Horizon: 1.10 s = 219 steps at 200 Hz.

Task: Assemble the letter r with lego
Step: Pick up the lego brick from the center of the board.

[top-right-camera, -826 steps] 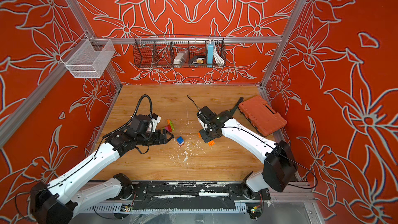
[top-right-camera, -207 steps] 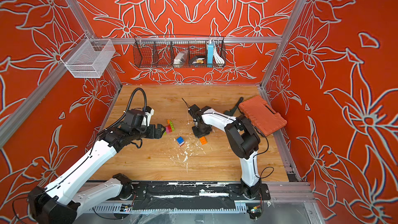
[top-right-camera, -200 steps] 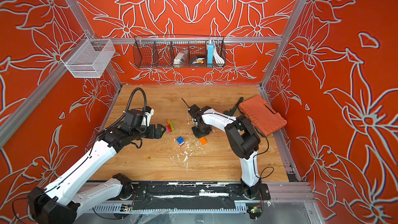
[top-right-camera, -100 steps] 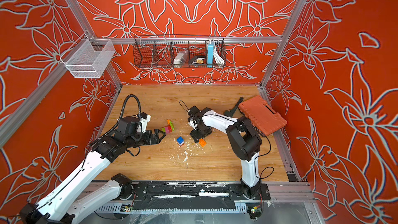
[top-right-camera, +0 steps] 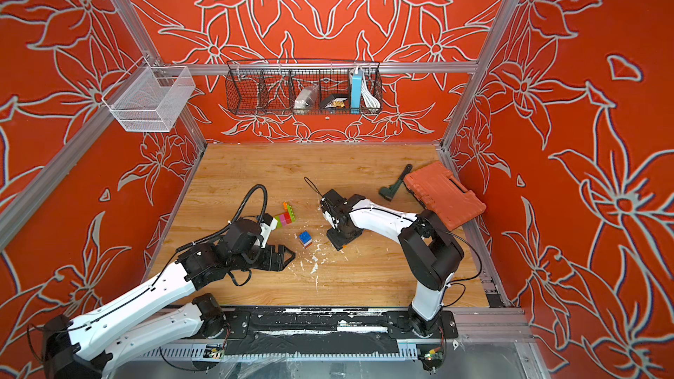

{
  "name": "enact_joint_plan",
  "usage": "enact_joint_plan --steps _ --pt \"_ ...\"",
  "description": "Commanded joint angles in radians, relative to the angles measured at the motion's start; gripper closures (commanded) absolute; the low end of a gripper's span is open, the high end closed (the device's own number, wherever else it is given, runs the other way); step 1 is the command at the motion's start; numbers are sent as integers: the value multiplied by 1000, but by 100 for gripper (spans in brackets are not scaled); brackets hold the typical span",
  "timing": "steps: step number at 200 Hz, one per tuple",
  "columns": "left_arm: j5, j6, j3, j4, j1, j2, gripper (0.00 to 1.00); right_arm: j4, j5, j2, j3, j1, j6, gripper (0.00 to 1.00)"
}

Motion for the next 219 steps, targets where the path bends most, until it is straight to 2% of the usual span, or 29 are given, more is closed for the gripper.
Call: enact_joint_plan --steps 1,132,184,201,219 --pt "-29 -29 -10 69 -16 6 11 5 29 27 -5 1 -1 44" --pt "-32 -27 -28 72 -18 15 11 -21 52 79 2 10 1 59" --pt "-49 -64 -45 86 -12 20 12 -34 50 56 7 10 4 71" --pt "-23 -77 -56 105 14 23 12 -52 54 17 19 10 14 79" --pt "46 -89 -82 153 83 22 13 -75 55 -40 42 10 39 90"
